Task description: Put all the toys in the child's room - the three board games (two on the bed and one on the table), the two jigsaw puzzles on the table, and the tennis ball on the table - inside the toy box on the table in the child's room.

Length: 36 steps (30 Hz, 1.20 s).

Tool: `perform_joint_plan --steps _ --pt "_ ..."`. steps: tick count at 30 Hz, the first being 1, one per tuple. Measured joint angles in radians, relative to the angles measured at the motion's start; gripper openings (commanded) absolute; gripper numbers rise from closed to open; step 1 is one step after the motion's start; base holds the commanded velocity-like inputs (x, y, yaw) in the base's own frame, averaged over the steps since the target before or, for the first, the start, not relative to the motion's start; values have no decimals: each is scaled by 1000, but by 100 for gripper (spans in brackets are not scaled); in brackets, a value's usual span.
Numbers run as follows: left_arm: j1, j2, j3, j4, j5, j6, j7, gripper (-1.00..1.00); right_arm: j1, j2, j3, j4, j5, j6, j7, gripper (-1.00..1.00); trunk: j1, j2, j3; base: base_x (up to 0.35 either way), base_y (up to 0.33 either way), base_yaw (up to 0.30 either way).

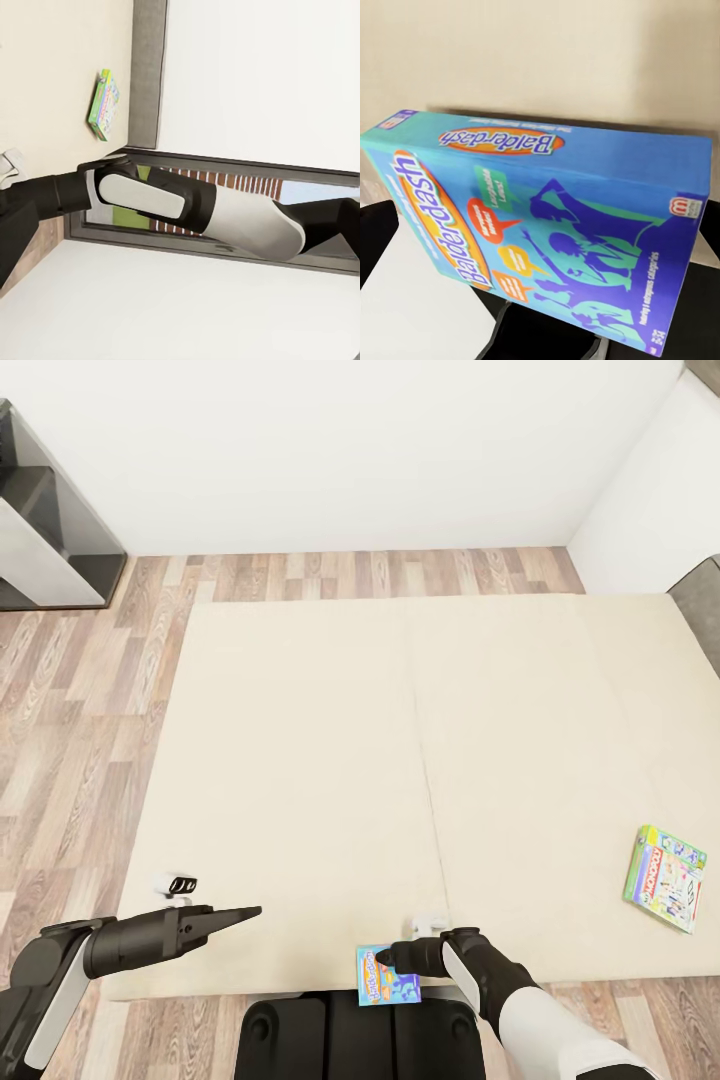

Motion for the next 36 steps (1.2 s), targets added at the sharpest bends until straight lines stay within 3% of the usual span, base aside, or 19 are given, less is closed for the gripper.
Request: perform_joint_plan --steps 36 --pt "0 0 0 0 0 1 0 100 0 0 0 0 0 0 0 100 0 0 0 -2 45 0"
